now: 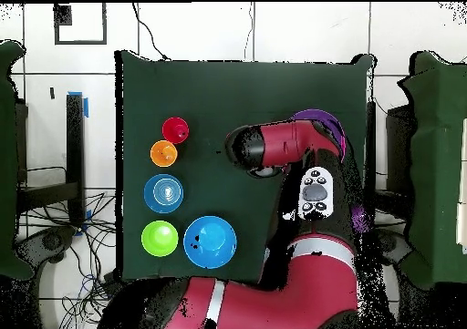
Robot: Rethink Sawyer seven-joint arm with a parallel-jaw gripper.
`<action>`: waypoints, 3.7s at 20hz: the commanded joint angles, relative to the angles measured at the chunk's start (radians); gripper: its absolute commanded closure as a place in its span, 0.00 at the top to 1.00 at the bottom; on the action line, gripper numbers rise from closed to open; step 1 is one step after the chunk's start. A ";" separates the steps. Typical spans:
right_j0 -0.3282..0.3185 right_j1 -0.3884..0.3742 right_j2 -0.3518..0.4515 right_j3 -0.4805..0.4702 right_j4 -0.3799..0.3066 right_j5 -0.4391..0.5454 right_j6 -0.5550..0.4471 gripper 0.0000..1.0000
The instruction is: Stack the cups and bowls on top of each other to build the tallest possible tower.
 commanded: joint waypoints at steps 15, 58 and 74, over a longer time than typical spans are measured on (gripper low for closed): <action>-0.013 0.021 0.118 0.046 -0.039 0.046 -0.149 1.00; -0.020 0.036 0.128 0.039 -0.032 0.020 -0.126 1.00; -0.025 0.045 0.136 0.033 -0.030 0.017 -0.120 1.00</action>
